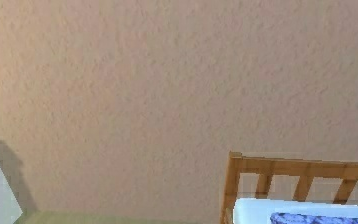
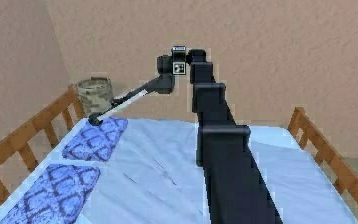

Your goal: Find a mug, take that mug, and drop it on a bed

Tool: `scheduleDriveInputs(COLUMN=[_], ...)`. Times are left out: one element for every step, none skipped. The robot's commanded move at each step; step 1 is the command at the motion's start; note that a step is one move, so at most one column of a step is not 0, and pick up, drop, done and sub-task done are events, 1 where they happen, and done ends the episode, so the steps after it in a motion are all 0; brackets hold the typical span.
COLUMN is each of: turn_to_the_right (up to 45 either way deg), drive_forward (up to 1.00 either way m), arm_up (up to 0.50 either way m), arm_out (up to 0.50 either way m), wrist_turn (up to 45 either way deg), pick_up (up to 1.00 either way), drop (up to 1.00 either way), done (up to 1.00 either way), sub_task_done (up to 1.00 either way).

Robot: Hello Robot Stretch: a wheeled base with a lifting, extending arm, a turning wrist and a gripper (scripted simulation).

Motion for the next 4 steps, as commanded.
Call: scheduleDriveInputs(turn_to_the_right=[0.0, 0.0, 0.0, 0.0], drive_forward=[0.0, 0.0, 0.0, 0.0], arm_up=[0.0, 0.0, -0.4, -0.32], arm_out=[0.0, 0.0, 0.0, 0.0], wrist_turn=[45.0, 39.0, 0.0, 0.0], pick_up=[0.0, 0.0, 0.0, 0.0], drop=[0.0, 0.0, 0.0, 0.0], done=[0.0, 0.0, 0.0, 0.0], sub_task_done=[0.0, 0.0, 0.0, 0.0])
